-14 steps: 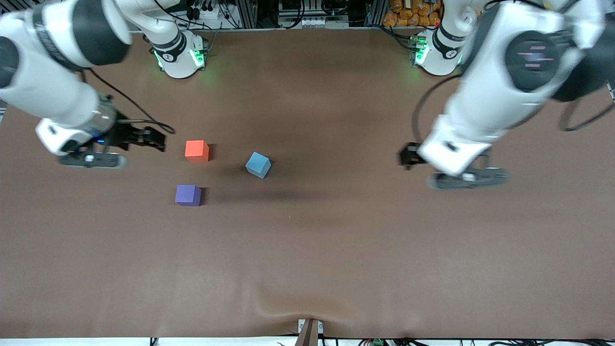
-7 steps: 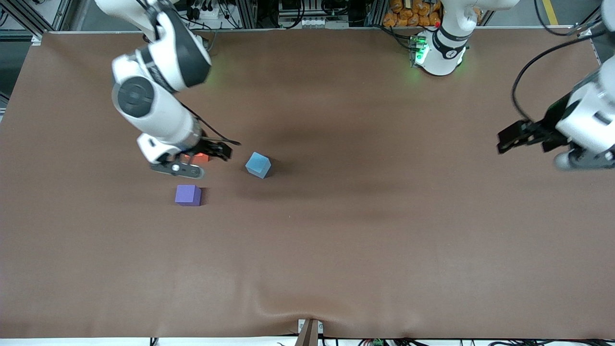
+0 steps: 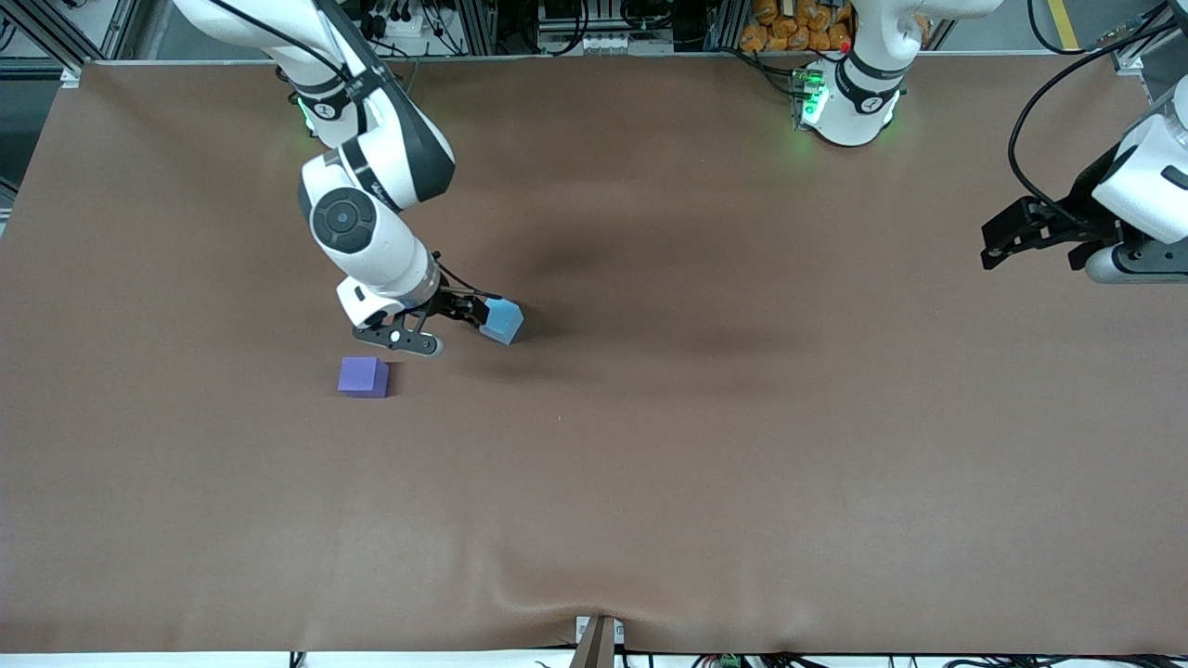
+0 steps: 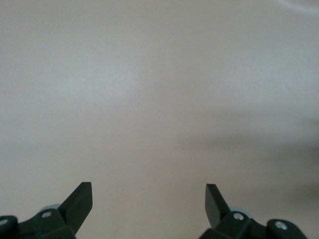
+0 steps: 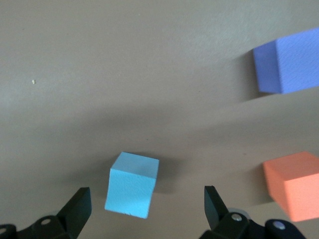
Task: Place blue block between orange and purple blocks
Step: 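Close the right gripper on the light blue block and lift it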
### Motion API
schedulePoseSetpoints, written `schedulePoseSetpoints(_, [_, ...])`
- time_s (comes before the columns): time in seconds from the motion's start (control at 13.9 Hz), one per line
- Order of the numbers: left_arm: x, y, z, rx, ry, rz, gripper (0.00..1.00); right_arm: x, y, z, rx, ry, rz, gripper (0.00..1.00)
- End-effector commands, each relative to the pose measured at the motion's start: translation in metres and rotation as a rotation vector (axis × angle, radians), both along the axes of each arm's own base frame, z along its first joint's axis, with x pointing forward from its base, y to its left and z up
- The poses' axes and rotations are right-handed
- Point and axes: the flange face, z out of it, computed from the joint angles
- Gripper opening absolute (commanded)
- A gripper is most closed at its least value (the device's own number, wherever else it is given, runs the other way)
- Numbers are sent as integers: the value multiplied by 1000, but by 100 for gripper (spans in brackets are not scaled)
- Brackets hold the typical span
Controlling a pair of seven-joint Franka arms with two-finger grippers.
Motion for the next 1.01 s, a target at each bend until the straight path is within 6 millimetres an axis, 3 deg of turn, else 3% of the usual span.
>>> schedulePoseSetpoints(0.0, [-1, -9, -2, 19, -15, -30, 100, -10, 21, -23, 4, 2, -61, 100])
schedulePoseSetpoints(0.29, [-4, -5, 6, 10, -28, -25, 100, -24, 43, -57, -19, 47, -140, 100])
schedulePoseSetpoints(0.58, [-9, -5, 16, 0, -43, -33, 100, -30, 49, -77, -41, 60, -160, 100])
schedulePoseSetpoints(0.65, [-12, -15, 15, -1, -34, -50, 100, -30, 49, -78, -43, 51, -153, 100])
schedulePoseSetpoints(0.94, [-18, -10, 19, -3, -32, -44, 100, -31, 58, -94, -30, 23, -184, 100])
